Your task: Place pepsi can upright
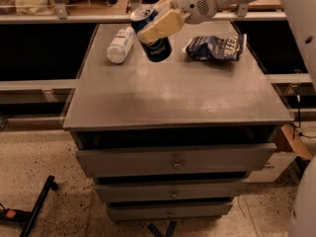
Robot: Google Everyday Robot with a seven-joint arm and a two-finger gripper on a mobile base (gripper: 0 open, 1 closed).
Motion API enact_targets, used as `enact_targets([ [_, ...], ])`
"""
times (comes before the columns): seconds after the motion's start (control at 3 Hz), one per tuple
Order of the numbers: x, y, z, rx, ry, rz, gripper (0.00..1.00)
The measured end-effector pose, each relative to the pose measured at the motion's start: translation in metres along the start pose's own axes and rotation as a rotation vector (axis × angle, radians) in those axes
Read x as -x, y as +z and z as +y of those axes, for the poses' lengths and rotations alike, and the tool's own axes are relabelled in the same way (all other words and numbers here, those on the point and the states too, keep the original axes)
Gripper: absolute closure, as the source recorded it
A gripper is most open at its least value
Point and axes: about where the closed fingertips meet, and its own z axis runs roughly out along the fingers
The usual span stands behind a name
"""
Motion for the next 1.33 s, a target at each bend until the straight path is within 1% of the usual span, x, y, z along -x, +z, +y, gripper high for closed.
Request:
enact_targets([
  [0.33,-0.006,0.032,0.000,0.032,0.056,-0.125,1.00],
  [0.67,-0.015,0.050,0.000,0.045,0.102,-0.238,1.00],
  [1.0,-0.027,0.060,0.002,0.048,0.120,-0.309,1.00],
  [1.33,-0.040,0.066,0.006,0.051,0.115,-0.356,1.00],
])
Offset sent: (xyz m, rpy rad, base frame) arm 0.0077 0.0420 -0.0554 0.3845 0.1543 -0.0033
